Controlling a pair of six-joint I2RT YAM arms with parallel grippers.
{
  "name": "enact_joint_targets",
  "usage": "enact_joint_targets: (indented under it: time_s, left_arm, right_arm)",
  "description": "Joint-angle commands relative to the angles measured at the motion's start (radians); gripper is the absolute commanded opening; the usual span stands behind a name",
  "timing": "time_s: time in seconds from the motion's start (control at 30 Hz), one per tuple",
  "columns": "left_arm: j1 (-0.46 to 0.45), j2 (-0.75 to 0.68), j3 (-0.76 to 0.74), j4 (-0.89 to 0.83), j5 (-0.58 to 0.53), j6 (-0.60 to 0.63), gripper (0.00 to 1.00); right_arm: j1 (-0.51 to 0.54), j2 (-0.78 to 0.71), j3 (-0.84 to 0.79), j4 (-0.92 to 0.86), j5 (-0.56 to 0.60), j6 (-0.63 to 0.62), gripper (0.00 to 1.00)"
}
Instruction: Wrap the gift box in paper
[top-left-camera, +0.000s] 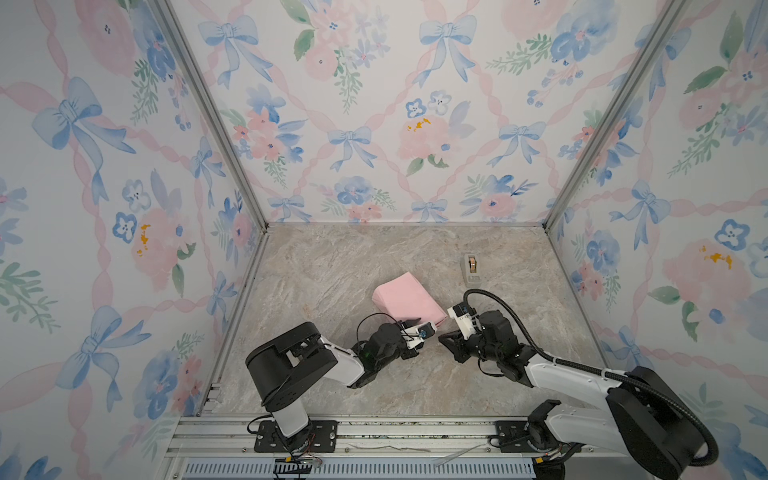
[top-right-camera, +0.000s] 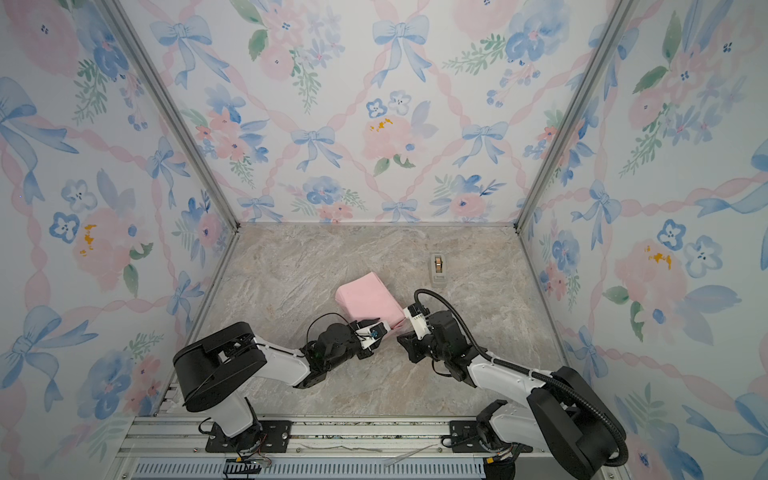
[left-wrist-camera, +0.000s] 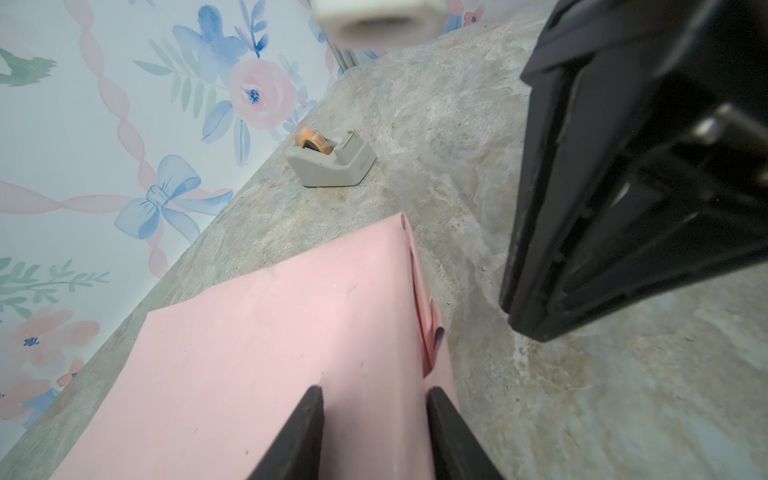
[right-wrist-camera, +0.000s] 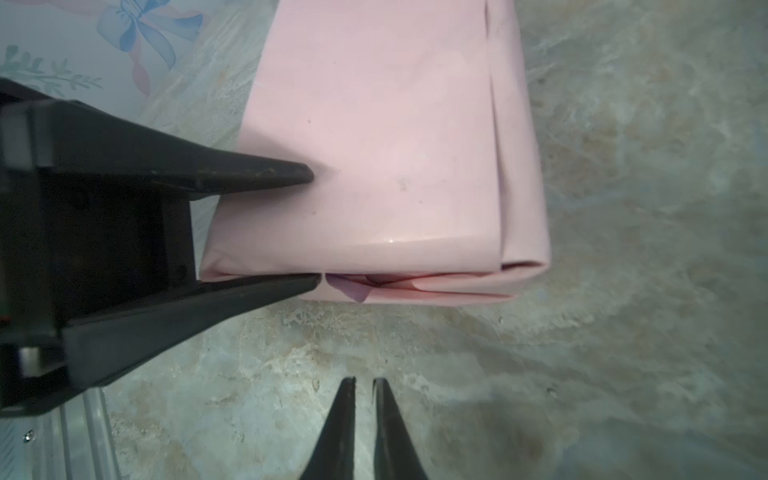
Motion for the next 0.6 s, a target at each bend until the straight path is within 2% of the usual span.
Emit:
enact_joint_targets:
  time_s: [0.0,0.23,0.57]
  left_arm:
    - [0.004,0.016,0.008,-0.051,0.028,-0.02,0.43]
    - [0.004,0.011,0.002,-0.051,0.028,-0.017,0.44]
    - [0.005,0.015,0.0,-0.051,0.039,-0.01,0.52]
  right_arm:
    - [0.023,0.073,0.046,0.065,0.007,0.024,0.13]
    - [0.036,0.175,0.097,0.147,0.01,0.043,0.12]
    - [0.038,0.181,0.112,0.169,0.036,0.047,0.12]
